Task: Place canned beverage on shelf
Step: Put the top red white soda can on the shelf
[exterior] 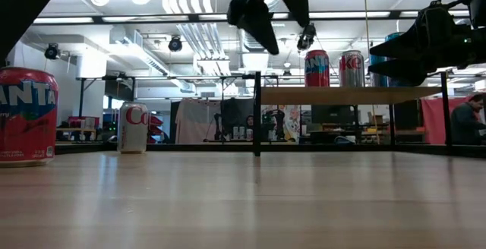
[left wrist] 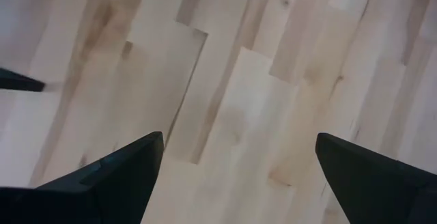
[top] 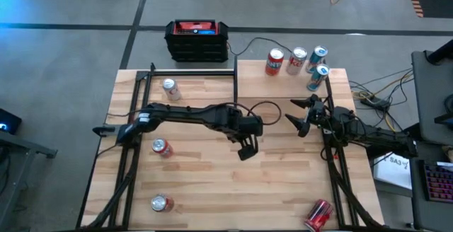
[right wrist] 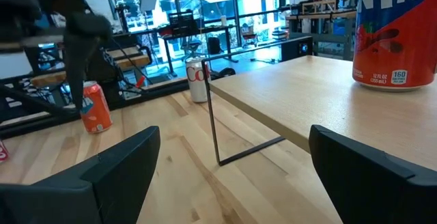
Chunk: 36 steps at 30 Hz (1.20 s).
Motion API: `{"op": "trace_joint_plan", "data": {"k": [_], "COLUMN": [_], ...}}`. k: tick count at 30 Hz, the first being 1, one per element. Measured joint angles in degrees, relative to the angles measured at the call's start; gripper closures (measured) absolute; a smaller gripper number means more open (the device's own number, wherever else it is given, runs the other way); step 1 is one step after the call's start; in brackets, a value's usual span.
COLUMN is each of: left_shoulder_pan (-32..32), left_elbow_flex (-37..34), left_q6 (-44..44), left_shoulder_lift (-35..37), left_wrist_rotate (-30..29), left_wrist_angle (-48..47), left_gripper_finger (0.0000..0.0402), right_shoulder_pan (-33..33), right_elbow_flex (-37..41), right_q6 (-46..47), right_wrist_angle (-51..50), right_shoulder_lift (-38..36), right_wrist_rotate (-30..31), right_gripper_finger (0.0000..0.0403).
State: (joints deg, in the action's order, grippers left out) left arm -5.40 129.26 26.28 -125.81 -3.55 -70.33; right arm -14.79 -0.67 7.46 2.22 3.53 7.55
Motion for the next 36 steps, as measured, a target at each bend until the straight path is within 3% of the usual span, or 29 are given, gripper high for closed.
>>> {"op": "trace_joint_plan", "data": {"k": [3,5,12,16,20,24,29,36], "left_shoulder_pan": [0.4,1.0,3.8,5.4,5.6,5.6,5.5,5.5], "left_elbow_flex": [-6.4,-14.4,-54.2,-71.9,-86.1,-99.0,-112.0,-119.6], "left_q6": [-1.1,-2.1,-3.6,-2.8,-4.2,-7.7,-9.4,-10.4], "left_shoulder_lift": [2.8,7.1,29.0,41.9,52.3,61.6,70.7,74.9], "left_wrist_rotate": [1.4,4.7,19.3,18.4,11.1,8.3,13.1,15.7], "left_wrist_angle": [4.0,11.0,46.3,59.0,69.8,80.0,96.0,105.8], "left_gripper_finger": [0.0033,0.0033,0.0033,0.0033,0.0033,0.0033,0.0033,0.0033], "right_shoulder_pan": [0.0,0.0,0.0,0.0,0.0,0.0,0.0,0.0], "right_elbow_flex": [0.0,0.0,0.0,0.0,0.0,0.0,0.0,0.0], "right_q6": [0.0,0.0,0.0,0.0,0.0,0.0,0.0,0.0], "right_wrist_angle": [0.0,0.0,0.0,0.0,0.0,0.0,0.0,0.0], "right_shoulder_lift": [0.0,0.0,0.0,0.0,0.0,0.0,0.0,0.0], "right_wrist_rotate": [0.0,0.0,0.0,0.0,0.0,0.0,0.0,0.0], "right_gripper_finger": [0.0044,0.0044,0.0044,0.0044,0.0044,0.0044,0.0044,0.0044]}}
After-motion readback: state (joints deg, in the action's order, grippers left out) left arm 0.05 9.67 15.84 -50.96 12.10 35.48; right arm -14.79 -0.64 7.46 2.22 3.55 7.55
